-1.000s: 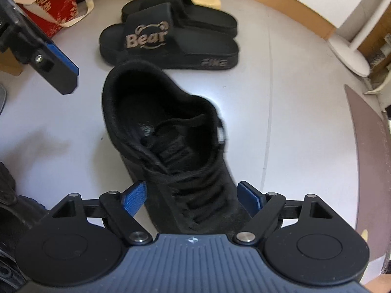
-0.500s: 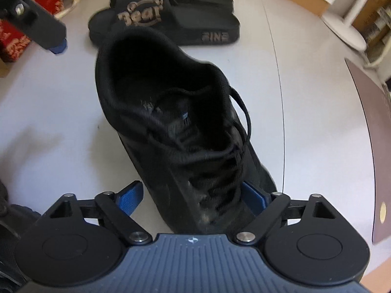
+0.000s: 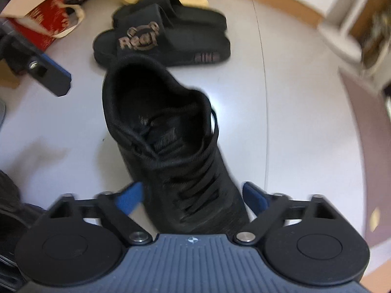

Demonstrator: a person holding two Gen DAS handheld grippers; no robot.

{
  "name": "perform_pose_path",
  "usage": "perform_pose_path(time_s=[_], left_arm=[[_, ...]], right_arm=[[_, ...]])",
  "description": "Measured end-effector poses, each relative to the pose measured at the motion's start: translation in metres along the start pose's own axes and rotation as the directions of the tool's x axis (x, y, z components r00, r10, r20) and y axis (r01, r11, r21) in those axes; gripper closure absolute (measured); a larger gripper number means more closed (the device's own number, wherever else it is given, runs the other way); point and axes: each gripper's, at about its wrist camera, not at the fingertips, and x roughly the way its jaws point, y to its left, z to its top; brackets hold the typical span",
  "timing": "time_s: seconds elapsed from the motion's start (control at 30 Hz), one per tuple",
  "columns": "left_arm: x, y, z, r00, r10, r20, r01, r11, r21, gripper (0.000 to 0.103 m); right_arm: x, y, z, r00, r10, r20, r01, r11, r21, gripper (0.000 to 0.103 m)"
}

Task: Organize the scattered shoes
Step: 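Lift the black sneaker off the floor with the right gripper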

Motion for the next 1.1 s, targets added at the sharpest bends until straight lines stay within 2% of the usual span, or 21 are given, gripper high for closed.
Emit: perform_pose_path(time_s=[0.2,0.3,0.47,0.6,0.8,0.93,1.1], left_arm=[[0.001,0.003,0.001,1.000,0.009,0.001,-0.009,1.000,-0.005,0.026],[0.003,0.004,0.000,1.000,0.012,-0.004,-0.012,1.000,-0.003,0.026],[0.004,0.006,0.002,1.000,0.020,-0.002,-0.020,1.000,-0.013,0.026],[0.006,0.004,0.000,1.000,0.018,-0.008,-0.018,1.000,-0.010,0.026],[0.007,0.002,-0.007,1.000,0.011,-0.021,-0.011,1.000,-0.008,0.026],[0.007,0.002,-0.009,1.000,0.002,-0.029,-0.003,1.000,-0.006,0.026],[0.006,0.003,-0.010,0.999,-0.005,-0.032,0.005,1.000,-0.008,0.026]], right_arm=[[0.008,0.007,0.014,0.999,0.032,0.019,-0.031,0.998,-0.051,0.010],[0.020,0.006,0.014,1.000,0.025,-0.004,-0.026,0.998,-0.056,0.009],[0.029,0.005,0.003,0.998,0.050,0.036,-0.054,0.994,0.099,0.006],[0.030,0.004,0.001,0.997,0.058,0.042,-0.064,0.984,0.168,0.015],[0.035,0.004,0.007,0.998,0.056,-0.008,-0.052,0.965,0.256,0.022],[0.036,0.002,0.003,0.998,0.046,-0.043,-0.028,0.933,0.359,0.027],[0.036,-0.007,0.002,0.988,0.046,-0.148,0.037,0.855,0.517,0.028]])
